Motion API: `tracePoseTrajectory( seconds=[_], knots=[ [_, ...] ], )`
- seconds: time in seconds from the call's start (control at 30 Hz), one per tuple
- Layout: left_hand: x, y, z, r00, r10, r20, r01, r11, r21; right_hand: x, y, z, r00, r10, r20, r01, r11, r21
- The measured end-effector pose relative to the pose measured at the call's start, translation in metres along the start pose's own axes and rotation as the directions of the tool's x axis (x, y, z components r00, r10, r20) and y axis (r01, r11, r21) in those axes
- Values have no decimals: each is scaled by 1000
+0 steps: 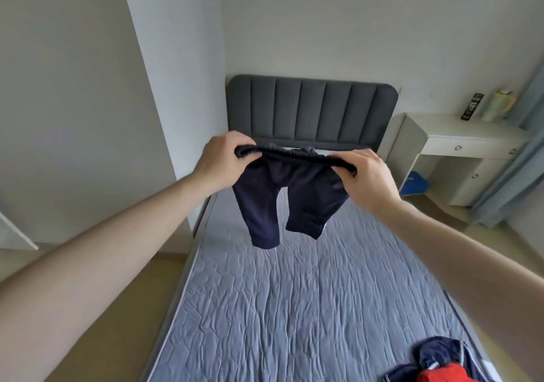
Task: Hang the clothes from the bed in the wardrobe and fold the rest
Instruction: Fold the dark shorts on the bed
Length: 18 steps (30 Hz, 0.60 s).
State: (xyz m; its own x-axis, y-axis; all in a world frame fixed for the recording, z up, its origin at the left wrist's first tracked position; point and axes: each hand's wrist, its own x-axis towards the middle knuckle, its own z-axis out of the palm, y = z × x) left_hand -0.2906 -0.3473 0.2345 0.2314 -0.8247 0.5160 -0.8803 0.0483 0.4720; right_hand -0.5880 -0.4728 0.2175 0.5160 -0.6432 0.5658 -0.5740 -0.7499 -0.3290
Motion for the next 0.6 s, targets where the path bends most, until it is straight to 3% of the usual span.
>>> tracePoseTrajectory(
  seconds=[0.1,0.2,0.4,0.6],
  knots=[
    [-78,-26,40,986,-14,166,18,1000,-22,-76,14,36,987,47,156,-46,999,-4],
    [-162,-56,94,923,-93,373,118,992,-45,-156,30,83,937,108,331,-114,994,-1],
    [-307,-107,199,746,-267,609,331,944,8,-295,55,190,717,253,650,-293,955,-48],
    [-438,-152,283,597,-308,741,380,922,77,-429,69,284,505,346,791,-431,895,-116]
  ],
)
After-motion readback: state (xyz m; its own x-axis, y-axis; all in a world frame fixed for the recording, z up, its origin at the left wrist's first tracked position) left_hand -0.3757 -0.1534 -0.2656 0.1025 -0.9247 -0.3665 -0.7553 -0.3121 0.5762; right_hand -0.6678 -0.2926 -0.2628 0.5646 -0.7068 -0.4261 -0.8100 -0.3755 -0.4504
